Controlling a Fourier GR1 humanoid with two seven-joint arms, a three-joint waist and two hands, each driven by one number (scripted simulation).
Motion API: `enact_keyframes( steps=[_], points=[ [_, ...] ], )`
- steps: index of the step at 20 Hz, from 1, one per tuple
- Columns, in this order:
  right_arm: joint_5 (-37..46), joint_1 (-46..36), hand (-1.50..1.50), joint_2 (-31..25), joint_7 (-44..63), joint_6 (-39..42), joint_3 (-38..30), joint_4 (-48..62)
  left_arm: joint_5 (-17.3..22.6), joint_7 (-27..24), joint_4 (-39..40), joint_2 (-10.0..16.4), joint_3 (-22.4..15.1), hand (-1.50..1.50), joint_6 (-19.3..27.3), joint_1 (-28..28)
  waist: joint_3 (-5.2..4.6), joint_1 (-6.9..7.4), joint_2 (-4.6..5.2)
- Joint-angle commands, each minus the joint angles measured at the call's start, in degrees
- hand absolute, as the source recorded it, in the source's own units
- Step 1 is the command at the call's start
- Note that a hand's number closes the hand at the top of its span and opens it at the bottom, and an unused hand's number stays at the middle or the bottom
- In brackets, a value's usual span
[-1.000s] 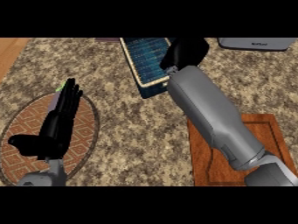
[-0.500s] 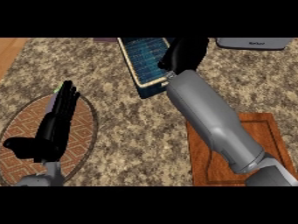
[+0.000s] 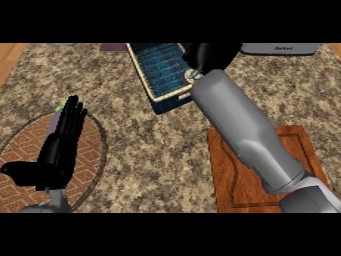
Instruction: Pick the cupcake from the cutting board and place it in the basket
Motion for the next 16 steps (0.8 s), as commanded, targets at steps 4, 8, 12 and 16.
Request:
enact_keyframes(
  steps=[4,8,12,16],
  points=[
    [9.7,0.2,-1.5,0.7,13.2,0.2,-7.5,-6.5,0.5,1.2,-1.3,0.9,1.7,0.0,0.4,0.7,0.04,-2.46,-0.99],
    [13.4,3.0,-1.5,0.7,13.2,0.1,-9.6,-15.3,1.0,0.5,-1.1,1.3,2.3,0.0,0.1,2.3,0.06,-3.1,-1.22],
    [12.5,9.0,-1.5,0.7,13.2,4.7,-5.3,-25.6,1.1,1.0,0.0,1.3,2.4,0.0,-0.1,0.7,0.06,-3.07,-1.12],
    [11.5,13.6,-1.5,0.7,13.2,7.4,-1.4,-37.5,0.0,1.6,-1.4,0.3,1.8,0.0,1.6,0.6,0.12,-2.95,-1.27]
  ],
)
